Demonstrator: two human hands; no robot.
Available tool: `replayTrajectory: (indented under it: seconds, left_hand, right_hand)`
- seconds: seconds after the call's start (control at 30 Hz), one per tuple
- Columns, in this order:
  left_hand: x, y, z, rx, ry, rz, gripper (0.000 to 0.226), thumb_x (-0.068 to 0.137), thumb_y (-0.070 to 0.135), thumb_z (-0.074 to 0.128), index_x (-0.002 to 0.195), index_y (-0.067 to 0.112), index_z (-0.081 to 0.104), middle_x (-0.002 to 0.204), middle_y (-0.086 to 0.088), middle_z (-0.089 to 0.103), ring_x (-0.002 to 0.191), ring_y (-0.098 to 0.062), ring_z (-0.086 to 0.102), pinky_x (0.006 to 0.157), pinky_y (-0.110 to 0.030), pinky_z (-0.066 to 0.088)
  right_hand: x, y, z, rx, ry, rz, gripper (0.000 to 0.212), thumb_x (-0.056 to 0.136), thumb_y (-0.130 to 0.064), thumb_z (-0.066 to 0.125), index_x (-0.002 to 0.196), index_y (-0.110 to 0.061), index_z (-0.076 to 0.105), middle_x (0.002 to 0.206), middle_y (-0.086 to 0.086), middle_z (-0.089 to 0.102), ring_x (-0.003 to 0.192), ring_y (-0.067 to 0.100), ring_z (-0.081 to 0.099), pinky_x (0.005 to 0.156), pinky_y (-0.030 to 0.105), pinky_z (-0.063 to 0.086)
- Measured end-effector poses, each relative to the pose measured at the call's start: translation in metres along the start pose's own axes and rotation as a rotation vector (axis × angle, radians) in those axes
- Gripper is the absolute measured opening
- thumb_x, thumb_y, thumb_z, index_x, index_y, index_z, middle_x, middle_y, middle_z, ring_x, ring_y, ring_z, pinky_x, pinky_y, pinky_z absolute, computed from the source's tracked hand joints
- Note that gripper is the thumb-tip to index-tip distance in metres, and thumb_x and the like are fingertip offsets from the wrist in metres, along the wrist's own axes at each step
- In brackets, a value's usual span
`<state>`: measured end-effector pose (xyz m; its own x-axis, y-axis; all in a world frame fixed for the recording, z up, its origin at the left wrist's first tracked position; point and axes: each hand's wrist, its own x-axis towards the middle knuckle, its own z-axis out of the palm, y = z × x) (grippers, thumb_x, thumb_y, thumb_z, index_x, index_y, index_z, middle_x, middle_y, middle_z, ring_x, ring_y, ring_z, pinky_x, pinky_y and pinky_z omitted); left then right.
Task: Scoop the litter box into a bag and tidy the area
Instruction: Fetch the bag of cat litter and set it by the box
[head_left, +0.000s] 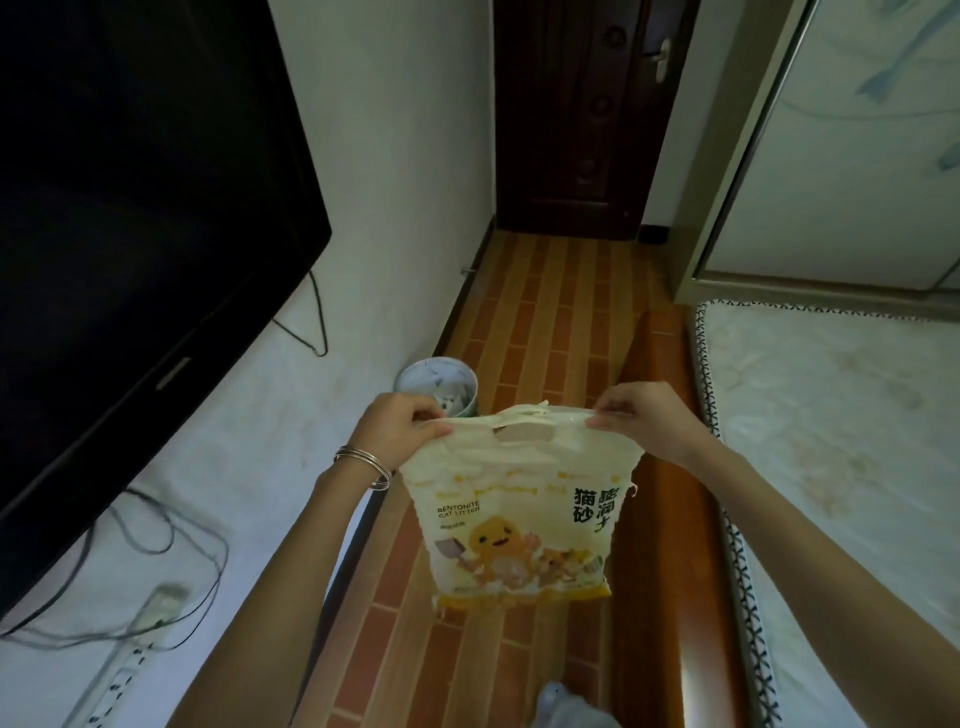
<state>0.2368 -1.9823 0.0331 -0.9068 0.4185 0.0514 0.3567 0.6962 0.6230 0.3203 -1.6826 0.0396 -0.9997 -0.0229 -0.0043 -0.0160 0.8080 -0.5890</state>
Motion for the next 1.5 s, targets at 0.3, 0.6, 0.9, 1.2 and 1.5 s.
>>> replayTrajectory:
  seconds: [0.3, 0.6, 0.9, 1.2, 1.5]
  left_hand:
    - [0.118, 0.019, 0.02, -0.077, 0.037, -0.017, 0.007, 0.075, 0.018, 0.076, 0.074, 0.022, 0.07, 0.072, 0.01, 0.064, 0.071, -0.004, 0.058, 0.074, -0.024, 0.046]
    - [0.263, 0.0, 0.025, -0.083, -0.001, 0.007, 0.011, 0.075, 0.017, 0.076, 0.072, 0.024, 0.067, 0.069, 0.014, 0.062, 0.068, -0.001, 0.056, 0.069, -0.02, 0.045]
    - [0.449, -0.015, -0.006, -0.067, -0.008, 0.043, 0.01, 0.077, 0.019, 0.074, 0.072, 0.025, 0.067, 0.069, 0.013, 0.063, 0.068, -0.001, 0.056, 0.067, -0.018, 0.042]
    - [0.582, -0.026, -0.001, -0.013, -0.051, 0.08, 0.016, 0.078, 0.02, 0.072, 0.071, 0.032, 0.063, 0.074, 0.009, 0.065, 0.074, -0.009, 0.058, 0.07, -0.025, 0.045]
    - [0.72, -0.022, 0.036, -0.028, -0.039, 0.021, 0.016, 0.078, 0.018, 0.071, 0.072, 0.031, 0.065, 0.076, 0.009, 0.067, 0.076, -0.01, 0.06, 0.075, -0.029, 0.048]
  right_hand:
    - [0.112, 0.06, -0.056, -0.033, 0.002, -0.029, 0.008, 0.081, -0.033, 0.067, 0.082, -0.025, 0.066, 0.078, -0.014, 0.061, 0.076, 0.002, 0.056, 0.066, 0.021, 0.045]
    - [0.241, 0.104, -0.087, -0.126, -0.028, -0.096, 0.014, 0.083, -0.031, 0.065, 0.087, -0.018, 0.066, 0.075, -0.014, 0.055, 0.07, -0.005, 0.049, 0.059, 0.013, 0.034]
    - [0.408, 0.13, -0.136, -0.128, -0.002, -0.048, 0.006, 0.084, -0.031, 0.064, 0.08, -0.029, 0.059, 0.075, -0.018, 0.054, 0.074, 0.0, 0.052, 0.064, 0.018, 0.037]
    - [0.526, 0.18, -0.164, -0.127, 0.036, -0.055, 0.008, 0.082, -0.032, 0.066, 0.078, -0.029, 0.06, 0.076, -0.019, 0.051, 0.073, -0.001, 0.049, 0.063, 0.017, 0.038]
    - [0.654, 0.262, -0.201, -0.068, -0.063, -0.049, 0.007, 0.083, -0.032, 0.064, 0.083, -0.025, 0.063, 0.081, -0.014, 0.058, 0.079, 0.002, 0.055, 0.071, 0.02, 0.046]
